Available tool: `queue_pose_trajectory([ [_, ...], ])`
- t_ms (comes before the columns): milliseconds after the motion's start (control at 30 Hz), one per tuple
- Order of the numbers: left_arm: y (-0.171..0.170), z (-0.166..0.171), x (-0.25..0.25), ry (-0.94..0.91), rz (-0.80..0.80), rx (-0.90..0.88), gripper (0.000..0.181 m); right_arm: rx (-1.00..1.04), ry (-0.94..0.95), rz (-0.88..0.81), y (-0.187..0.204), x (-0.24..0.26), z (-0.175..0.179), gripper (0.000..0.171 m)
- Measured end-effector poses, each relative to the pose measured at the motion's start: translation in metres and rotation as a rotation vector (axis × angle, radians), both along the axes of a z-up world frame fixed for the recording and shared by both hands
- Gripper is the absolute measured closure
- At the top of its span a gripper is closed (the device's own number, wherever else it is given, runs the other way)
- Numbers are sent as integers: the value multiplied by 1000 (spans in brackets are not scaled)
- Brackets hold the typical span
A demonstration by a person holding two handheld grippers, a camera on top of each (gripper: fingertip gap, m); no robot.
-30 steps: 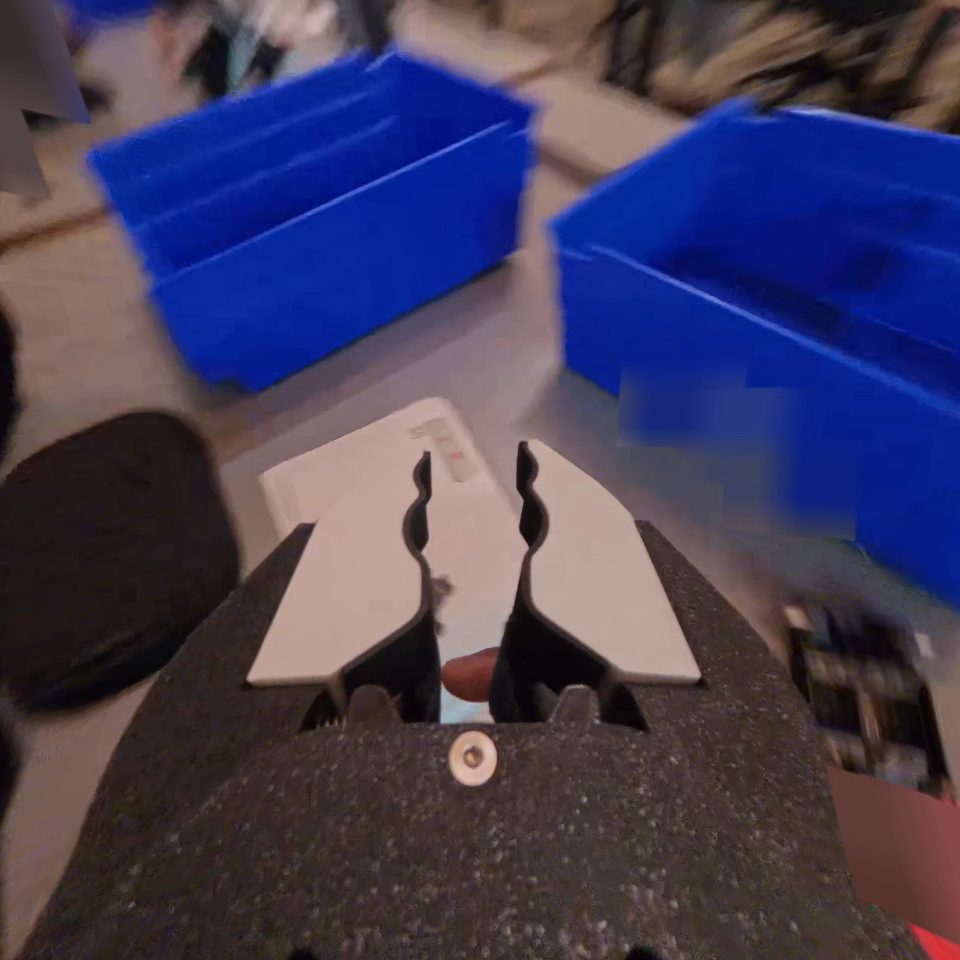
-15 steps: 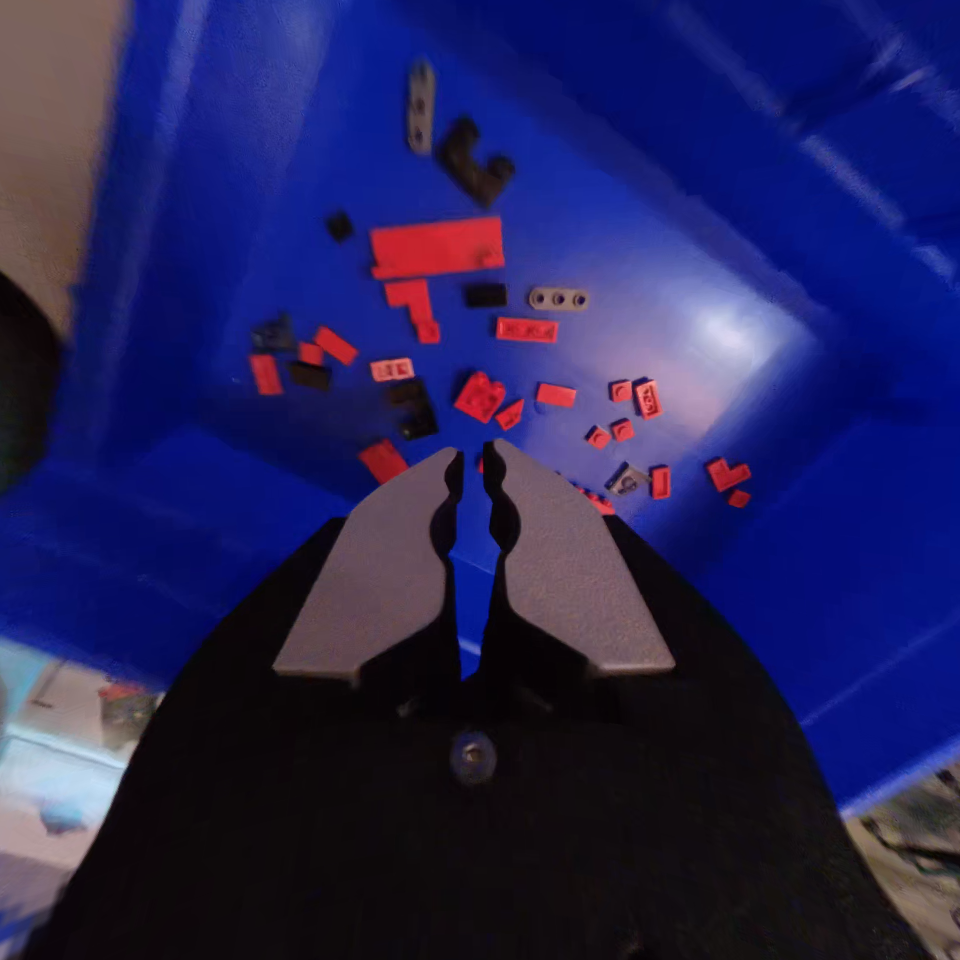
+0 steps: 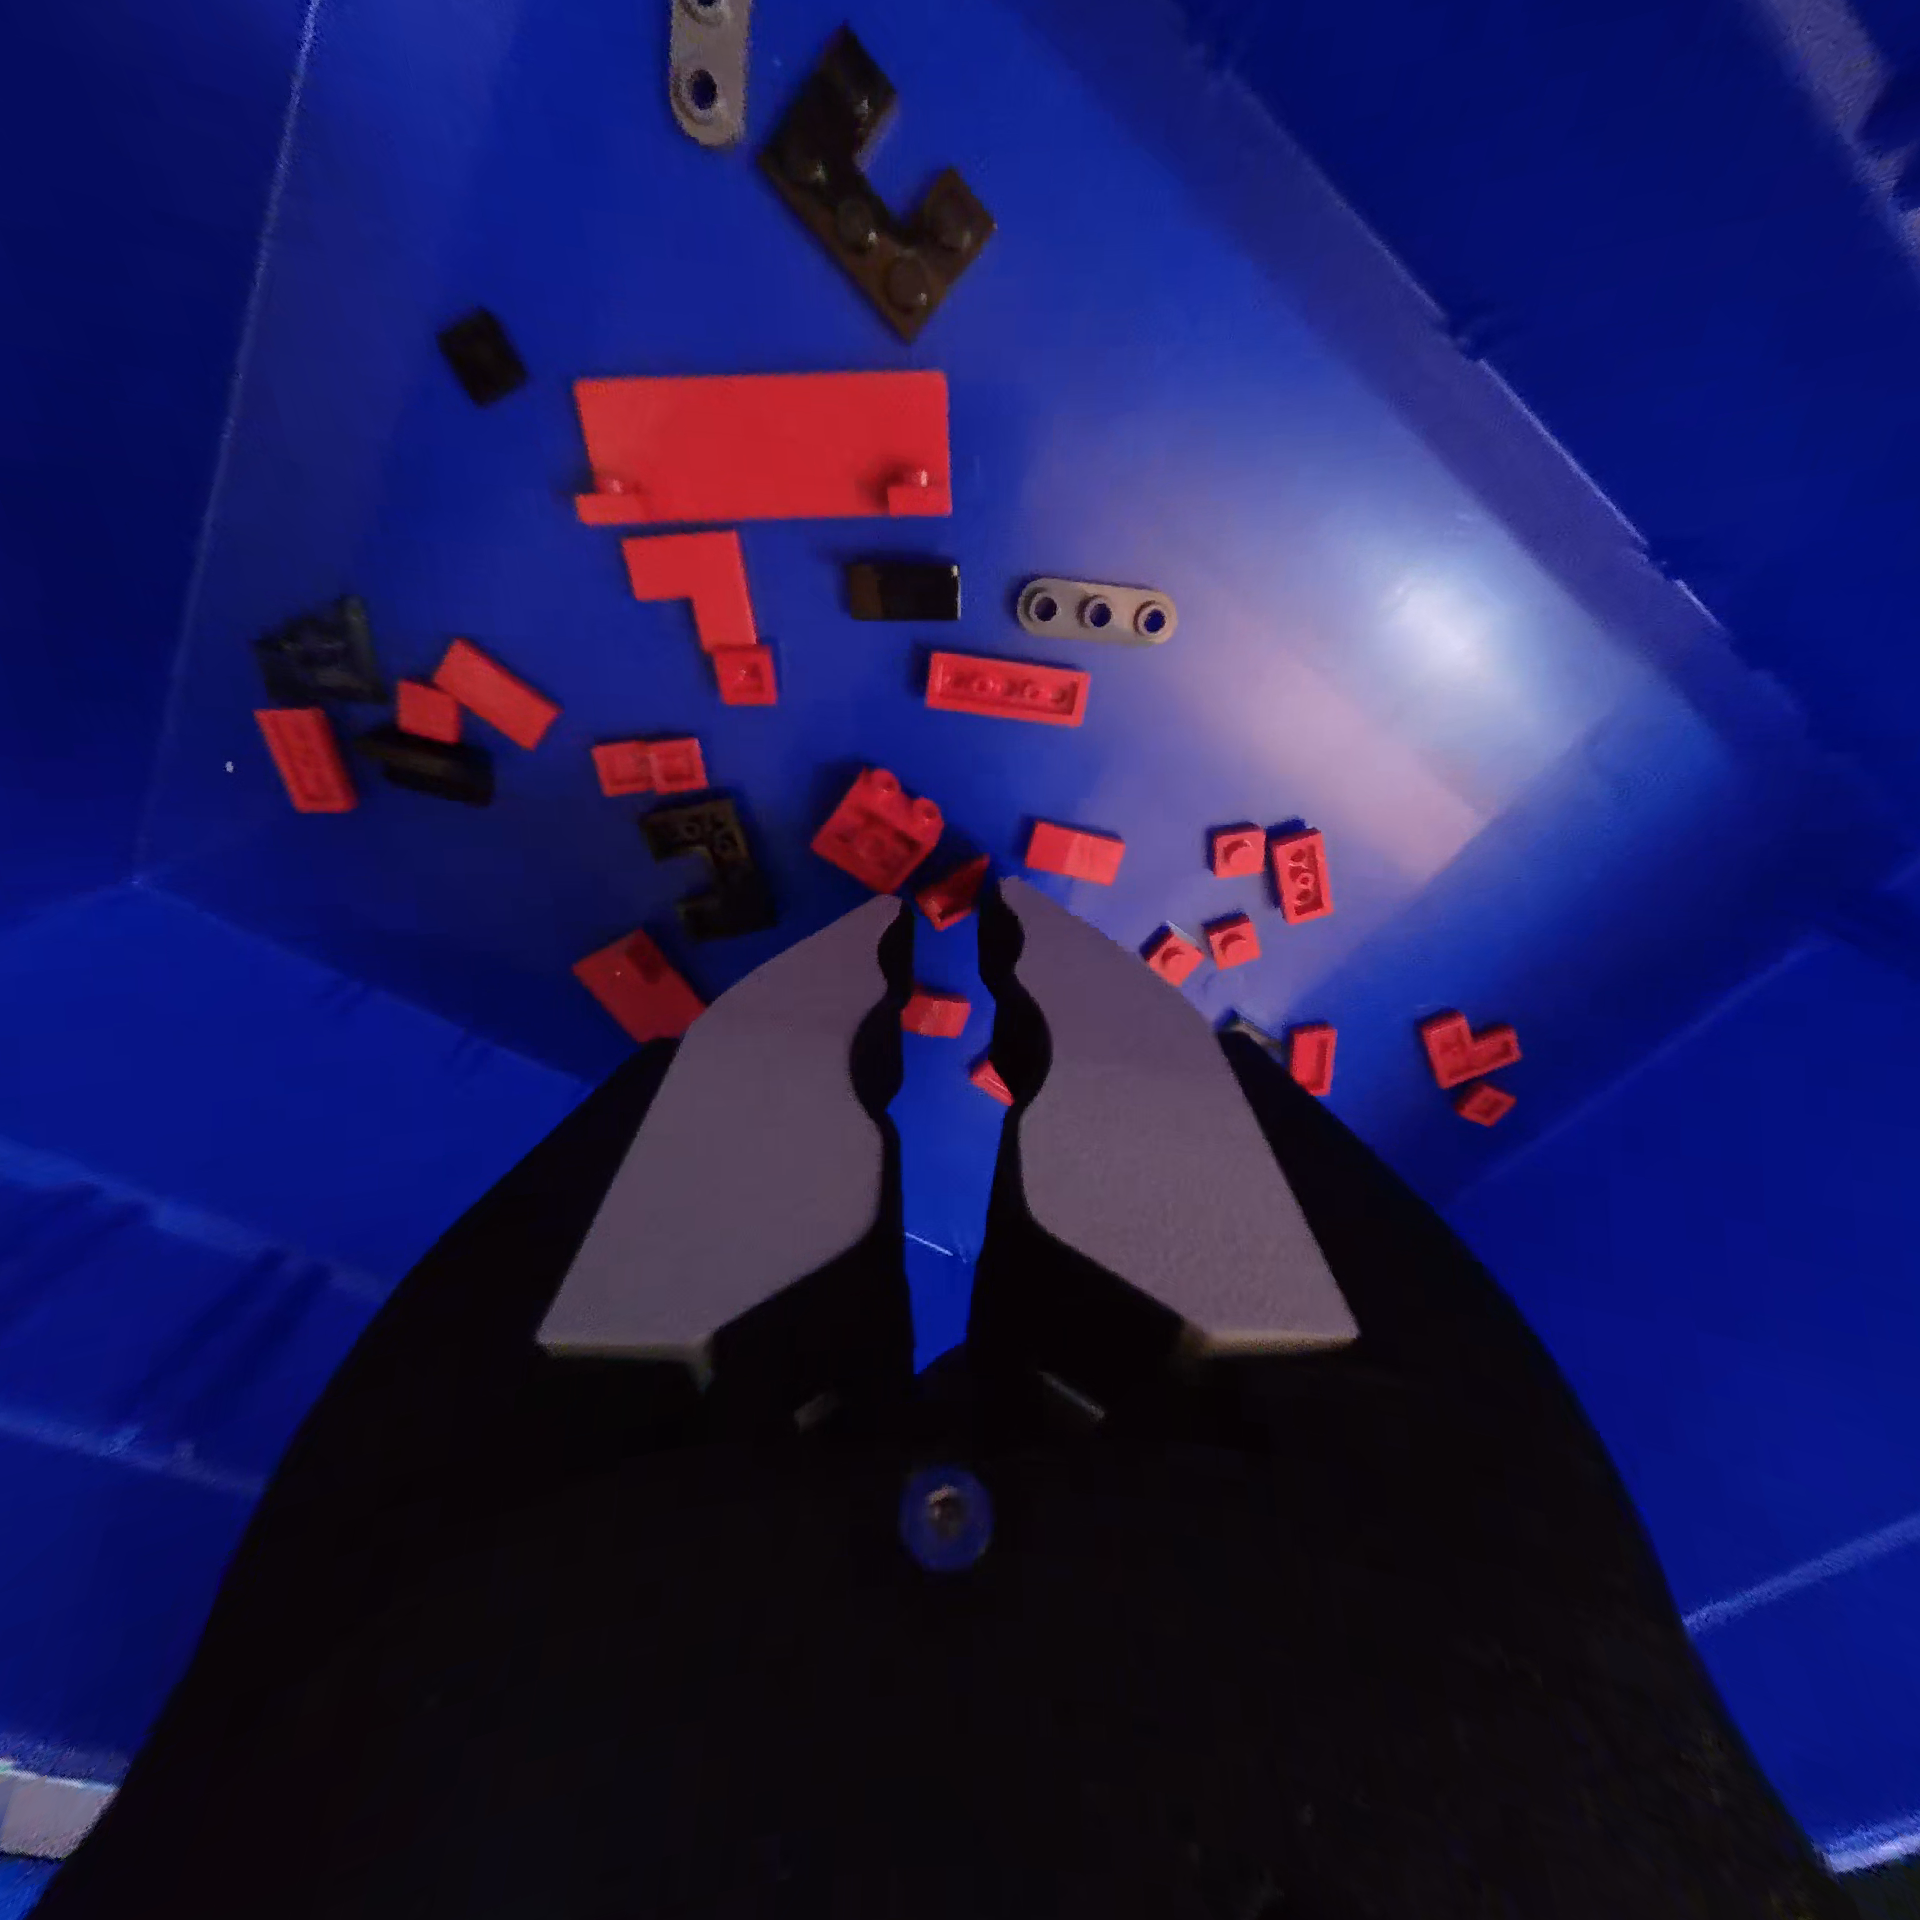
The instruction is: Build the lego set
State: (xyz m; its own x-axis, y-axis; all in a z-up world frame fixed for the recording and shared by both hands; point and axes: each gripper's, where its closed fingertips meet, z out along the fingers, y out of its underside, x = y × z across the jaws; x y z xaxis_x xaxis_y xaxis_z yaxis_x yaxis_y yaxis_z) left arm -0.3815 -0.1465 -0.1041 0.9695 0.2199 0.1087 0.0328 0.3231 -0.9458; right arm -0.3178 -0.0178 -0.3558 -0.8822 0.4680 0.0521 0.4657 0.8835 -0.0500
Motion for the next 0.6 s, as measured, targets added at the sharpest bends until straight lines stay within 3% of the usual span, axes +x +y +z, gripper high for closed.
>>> queue_pose_trajectory([
  [200,2,-2,2,7,-16,-13,166,-114,4,-58,-7,0,12,161],
  [300,4,-3,8,30,-67,-13,166,-467,-2,-149,-39,9,61,162],
  [367,7,-1,25,69,-193,14,166,-871,-69,-176,-68,29,118,162],
  [433,8,1,58,143,-420,56,166,-1244,-166,-149,-79,58,175,162],
  [500,5,1,96,195,-662,92,166,-1425,-231,-113,-75,87,199,162],
  [600,4,4,137,215,-892,108,166,-1548,-304,-41,-76,125,211,162],
])
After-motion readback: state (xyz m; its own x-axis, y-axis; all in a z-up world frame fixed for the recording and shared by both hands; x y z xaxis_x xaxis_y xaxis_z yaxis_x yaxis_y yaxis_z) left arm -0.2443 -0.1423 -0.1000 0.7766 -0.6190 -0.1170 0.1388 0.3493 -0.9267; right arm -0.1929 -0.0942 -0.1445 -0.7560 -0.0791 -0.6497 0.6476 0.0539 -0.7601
